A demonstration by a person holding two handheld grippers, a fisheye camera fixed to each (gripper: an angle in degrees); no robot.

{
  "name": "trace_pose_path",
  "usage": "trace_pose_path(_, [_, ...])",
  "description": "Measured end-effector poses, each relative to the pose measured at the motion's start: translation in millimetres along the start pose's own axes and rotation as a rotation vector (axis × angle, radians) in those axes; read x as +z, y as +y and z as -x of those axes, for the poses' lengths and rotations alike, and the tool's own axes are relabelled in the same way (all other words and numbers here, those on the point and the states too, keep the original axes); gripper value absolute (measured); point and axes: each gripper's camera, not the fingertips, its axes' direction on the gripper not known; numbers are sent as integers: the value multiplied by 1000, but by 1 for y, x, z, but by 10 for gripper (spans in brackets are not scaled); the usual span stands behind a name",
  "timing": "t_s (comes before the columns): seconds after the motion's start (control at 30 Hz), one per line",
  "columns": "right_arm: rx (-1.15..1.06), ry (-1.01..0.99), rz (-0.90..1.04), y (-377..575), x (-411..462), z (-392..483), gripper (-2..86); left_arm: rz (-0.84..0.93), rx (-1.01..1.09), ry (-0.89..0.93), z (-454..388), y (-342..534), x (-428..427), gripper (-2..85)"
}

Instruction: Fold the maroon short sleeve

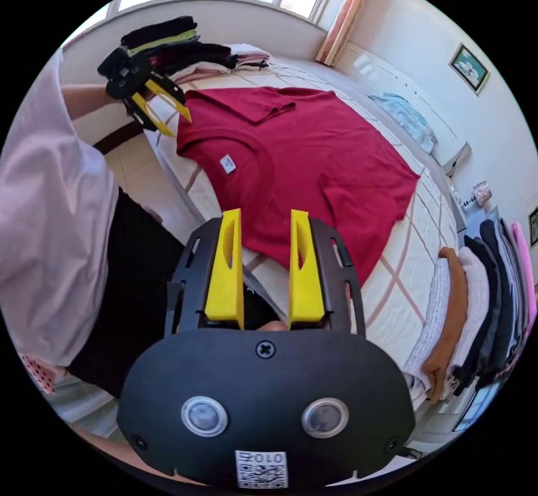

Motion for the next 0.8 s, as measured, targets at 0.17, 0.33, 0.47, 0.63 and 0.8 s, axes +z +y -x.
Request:
trace_pose_path(0.17, [14,168,59,15,8,22,114,59,69,-74,-9,-7,7,83])
trace_pose_path(0.33, [-104,272,100,0,24,33,110,65,23,-40,5,-1,1,73])
trace_pose_path(0.47, [-192,323,100,-12,29,37,95,56,13,-39,13,4,-2,65])
trace_pose_path(0.63, [-225,283,70,-23,24,23,54,89,84,-36,21,6,13,43])
trace_pose_path(0.8, [-153,119,54,-22,19,-15,26,34,5,112,66,23,13,15])
